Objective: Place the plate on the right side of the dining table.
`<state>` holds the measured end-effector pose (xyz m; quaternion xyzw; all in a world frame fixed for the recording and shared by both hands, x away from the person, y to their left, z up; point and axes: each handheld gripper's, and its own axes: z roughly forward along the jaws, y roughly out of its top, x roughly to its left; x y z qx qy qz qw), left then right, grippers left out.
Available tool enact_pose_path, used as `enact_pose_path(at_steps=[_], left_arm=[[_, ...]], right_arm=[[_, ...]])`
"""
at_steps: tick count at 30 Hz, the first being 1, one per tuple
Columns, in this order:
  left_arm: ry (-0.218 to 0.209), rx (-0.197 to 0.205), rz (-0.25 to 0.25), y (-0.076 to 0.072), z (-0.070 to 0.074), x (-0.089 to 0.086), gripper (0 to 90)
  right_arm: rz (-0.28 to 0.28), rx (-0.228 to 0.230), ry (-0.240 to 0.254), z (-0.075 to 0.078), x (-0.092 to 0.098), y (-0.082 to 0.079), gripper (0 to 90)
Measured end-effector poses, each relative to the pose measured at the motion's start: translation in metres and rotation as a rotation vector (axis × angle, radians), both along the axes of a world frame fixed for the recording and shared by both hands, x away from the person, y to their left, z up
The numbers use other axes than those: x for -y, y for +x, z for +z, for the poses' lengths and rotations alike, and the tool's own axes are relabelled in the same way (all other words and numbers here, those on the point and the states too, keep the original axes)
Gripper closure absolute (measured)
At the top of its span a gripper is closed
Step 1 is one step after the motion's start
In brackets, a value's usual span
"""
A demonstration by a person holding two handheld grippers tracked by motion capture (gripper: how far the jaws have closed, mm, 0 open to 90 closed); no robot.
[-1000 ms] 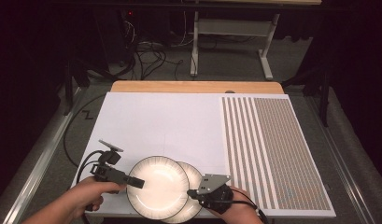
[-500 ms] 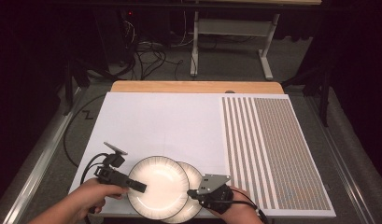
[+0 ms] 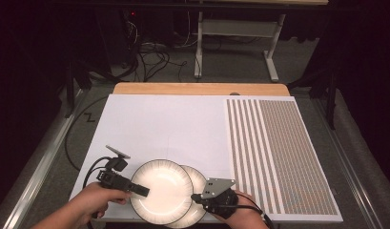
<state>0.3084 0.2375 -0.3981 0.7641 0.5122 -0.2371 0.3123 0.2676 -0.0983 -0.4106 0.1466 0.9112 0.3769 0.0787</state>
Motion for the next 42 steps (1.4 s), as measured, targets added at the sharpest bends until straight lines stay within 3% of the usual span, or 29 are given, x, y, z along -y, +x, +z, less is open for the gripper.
enact_pose_path(at_steps=[8, 13, 20, 34, 35, 36, 42], left_arm=[[-0.035, 0.012, 0.013, -0.002, 0.002, -0.003, 72.0], [-0.034, 0.033, 0.018, -0.002, 0.004, -0.004, 73.2], [-0.045, 0.051, 0.022, -0.002, 0.001, -0.005, 73.9], [-0.069, 0.152, 0.037, -0.005, 0.006, -0.009, 76.6], [-0.11, 0.139, 0.17, -0.009, 0.007, 0.001, 76.8], [-0.07, 0.175, 0.035, -0.005, 0.008, -0.009, 77.2], [-0.078, 0.219, 0.052, -0.007, 0.009, -0.011, 78.0]], right_arm=[[0.0, -0.003, -0.007, -0.001, 0.0, 0.0, 90.0], [0.003, -0.002, -0.007, -0.001, -0.001, -0.001, 90.0], [-0.009, 0.0, 0.025, 0.003, 0.004, 0.001, 90.0], [-0.063, 0.012, 0.08, 0.01, 0.018, 0.006, 87.1], [-0.068, 0.011, 0.081, 0.011, 0.019, 0.006, 86.8], [-0.072, 0.011, 0.083, 0.011, 0.02, 0.007, 86.5], [-0.096, 0.014, 0.099, 0.012, 0.027, 0.009, 83.5]])
